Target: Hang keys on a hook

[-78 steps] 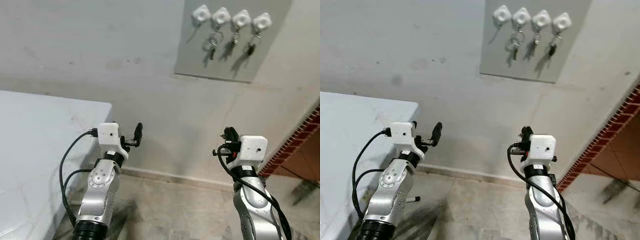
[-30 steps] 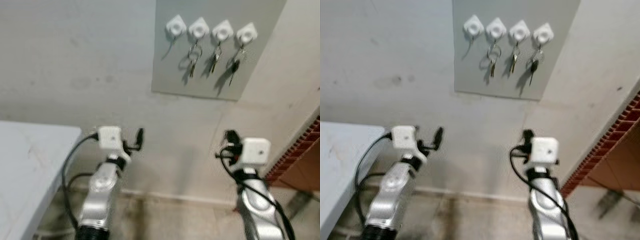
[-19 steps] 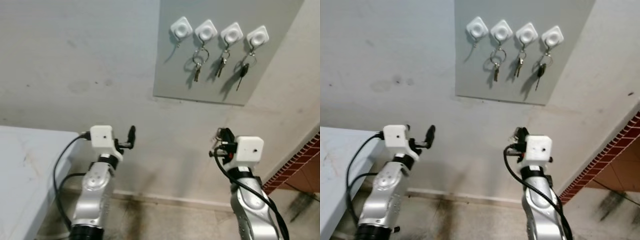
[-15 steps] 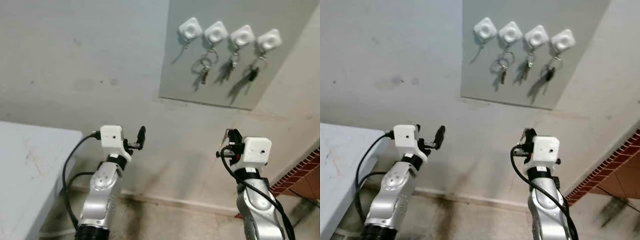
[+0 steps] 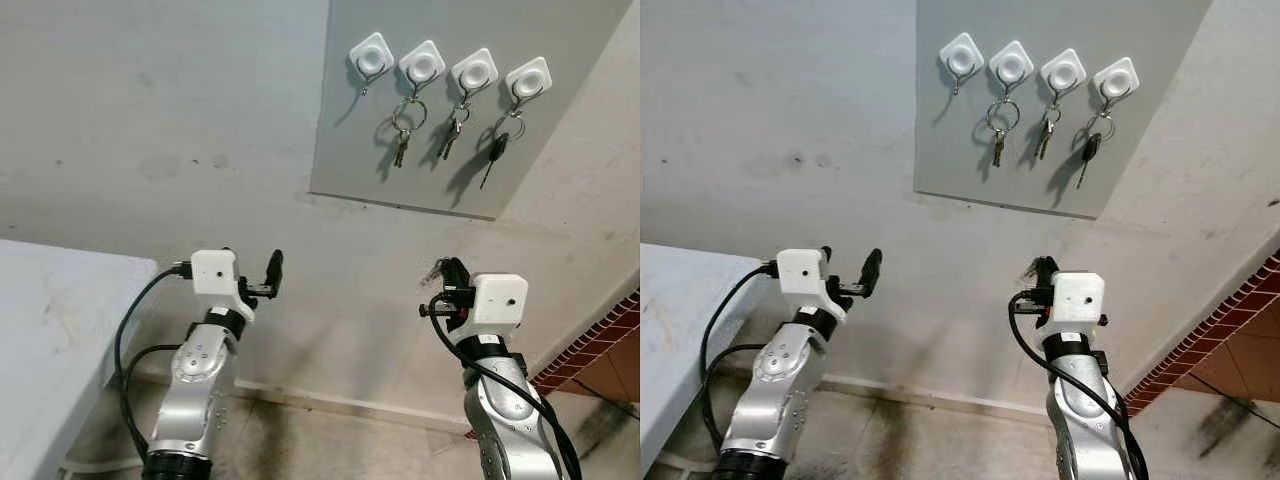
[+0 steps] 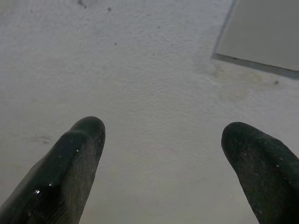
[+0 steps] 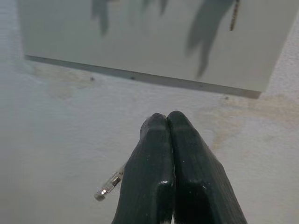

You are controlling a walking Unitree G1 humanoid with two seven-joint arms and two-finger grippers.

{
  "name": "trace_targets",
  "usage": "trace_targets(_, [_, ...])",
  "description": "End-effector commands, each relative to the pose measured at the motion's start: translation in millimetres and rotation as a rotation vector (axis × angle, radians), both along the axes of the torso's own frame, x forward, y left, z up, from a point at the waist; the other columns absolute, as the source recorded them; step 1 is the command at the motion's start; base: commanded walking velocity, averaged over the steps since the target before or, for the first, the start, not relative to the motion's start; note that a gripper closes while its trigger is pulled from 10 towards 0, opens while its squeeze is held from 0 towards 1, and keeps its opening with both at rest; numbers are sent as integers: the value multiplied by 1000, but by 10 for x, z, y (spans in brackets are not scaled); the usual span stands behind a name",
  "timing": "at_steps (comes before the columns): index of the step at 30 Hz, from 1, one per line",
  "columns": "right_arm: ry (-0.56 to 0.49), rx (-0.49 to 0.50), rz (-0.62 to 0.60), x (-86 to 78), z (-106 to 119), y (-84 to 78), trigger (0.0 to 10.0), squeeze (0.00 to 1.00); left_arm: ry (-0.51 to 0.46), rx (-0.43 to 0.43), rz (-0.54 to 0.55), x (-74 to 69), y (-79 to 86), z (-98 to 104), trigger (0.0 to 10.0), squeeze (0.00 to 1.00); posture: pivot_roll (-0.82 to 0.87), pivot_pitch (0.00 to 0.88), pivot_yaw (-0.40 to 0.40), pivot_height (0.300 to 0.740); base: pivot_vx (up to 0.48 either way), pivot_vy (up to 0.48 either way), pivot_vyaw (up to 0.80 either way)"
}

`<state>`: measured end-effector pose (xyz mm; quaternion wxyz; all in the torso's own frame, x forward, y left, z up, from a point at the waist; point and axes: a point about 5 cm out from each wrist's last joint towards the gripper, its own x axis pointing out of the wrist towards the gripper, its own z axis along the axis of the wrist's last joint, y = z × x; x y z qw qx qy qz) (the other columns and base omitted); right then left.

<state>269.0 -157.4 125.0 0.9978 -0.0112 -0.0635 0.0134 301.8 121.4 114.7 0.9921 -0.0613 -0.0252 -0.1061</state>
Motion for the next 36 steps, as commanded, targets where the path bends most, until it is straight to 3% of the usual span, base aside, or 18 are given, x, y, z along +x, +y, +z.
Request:
trace_targets(1, [-5, -8, 1, 0, 22, -35, 10000, 0, -46, 24, -41, -12, -55, 80, 10000, 0, -11, 54, -56, 740, 0, 0, 0])
trace_targets(7, [-38, -8, 96, 87, 122, -10, 10000, 0, -125, 77, -208, -9, -220, 261, 10000, 0, -13, 68, -54, 740, 0, 0, 0])
trace_targets(13, [-113, -23, 215, 305, 394, 59, 10000, 0, -211, 72, -329, 38, -342, 540, 10000, 0, -18, 76, -58, 740, 0, 0, 0])
trace_targets(28, [-178, 32, 390, 540, 666, 228, 10000, 0, -279, 60, -342, 16, -336, 798, 10000, 0, 3, 87, -70, 740, 0, 0, 0])
trace_targets(36, [-257, 133, 526, 638, 935, 412, 10000, 0, -315, 47, -348, 30, -363, 943, 10000, 0, 3, 85, -71, 740, 0, 0, 0])
